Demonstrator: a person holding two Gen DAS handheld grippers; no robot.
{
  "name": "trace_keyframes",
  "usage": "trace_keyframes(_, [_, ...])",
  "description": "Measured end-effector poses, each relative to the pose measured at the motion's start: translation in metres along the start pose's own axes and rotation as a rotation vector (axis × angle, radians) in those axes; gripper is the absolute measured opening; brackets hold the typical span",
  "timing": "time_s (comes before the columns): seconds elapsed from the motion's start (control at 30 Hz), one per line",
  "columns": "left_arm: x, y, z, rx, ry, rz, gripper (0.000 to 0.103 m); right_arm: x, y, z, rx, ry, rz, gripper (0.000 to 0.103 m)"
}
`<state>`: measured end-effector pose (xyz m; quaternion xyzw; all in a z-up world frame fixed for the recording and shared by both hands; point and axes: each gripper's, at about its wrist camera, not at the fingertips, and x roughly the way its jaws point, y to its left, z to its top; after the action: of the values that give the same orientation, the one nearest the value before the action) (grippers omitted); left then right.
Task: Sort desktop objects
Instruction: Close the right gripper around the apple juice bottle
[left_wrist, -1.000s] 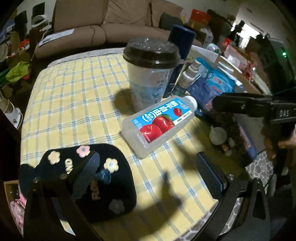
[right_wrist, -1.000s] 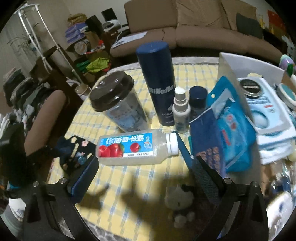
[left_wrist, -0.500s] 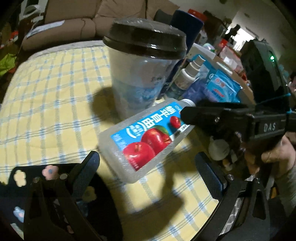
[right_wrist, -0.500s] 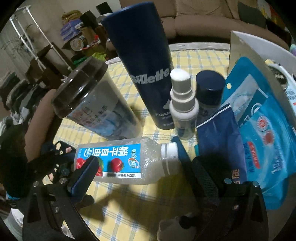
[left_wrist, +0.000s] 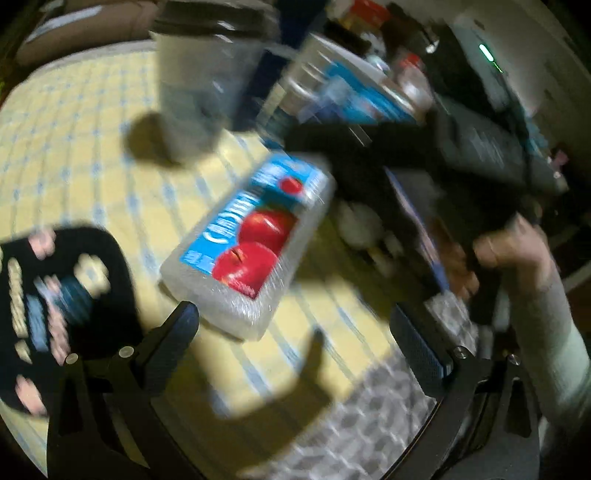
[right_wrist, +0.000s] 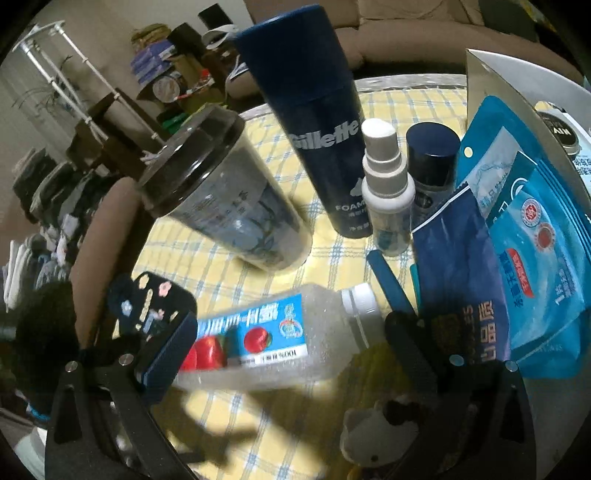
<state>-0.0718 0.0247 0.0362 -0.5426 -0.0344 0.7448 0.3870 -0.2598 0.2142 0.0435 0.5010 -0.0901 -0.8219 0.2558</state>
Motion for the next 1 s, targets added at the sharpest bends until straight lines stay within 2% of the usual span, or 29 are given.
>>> trace_keyframes(0.07, [-0.002,-0.017,-0.009,0.023,0.027,-0.053,0.103,-0.002,0.002,-0.002,0.010,0.006,0.053,0.103])
trace_keyframes(0.13, [-0.005,-0.028,-0.016,0.035,0.029,-0.056,0.103,-0.004,0.006,-0.004,0.023,0.009,0.086,0.102])
trace_keyframes(0.23, [-0.016,-0.033,-0.020,0.041,-0.013,-0.008,0.103,-0.014,0.013,-0.010,0.004,0.014,0.031,0.102])
trace_keyframes(0.37, [-0.037,-0.012,-0.002,0.050,-0.129,0.119,0.103,-0.030,0.008,-0.022,0.058,0.033,-0.008,0.102])
trace_keyframes(0.47, [-0.036,0.006,0.015,0.040,-0.163,0.123,0.103,-0.039,0.004,-0.031,0.099,0.036,0.012,0.102])
trace_keyframes(0.7, [-0.009,0.006,0.019,0.084,-0.111,0.093,0.103,-0.026,0.000,-0.053,0.236,0.089,0.118,0.095])
trace_keyframes(0.77, [-0.001,-0.001,0.014,0.108,-0.077,0.089,0.103,-0.016,0.002,-0.053,0.223,0.111,0.104,0.094])
trace_keyframes(0.93, [0.005,-0.019,0.001,0.108,-0.020,-0.017,0.103,-0.003,0.007,-0.050,0.207,0.121,0.116,0.092])
trace_keyframes(1.0, [0.005,-0.021,0.001,0.114,-0.019,-0.001,0.103,-0.001,0.012,-0.047,0.190,0.125,0.112,0.092])
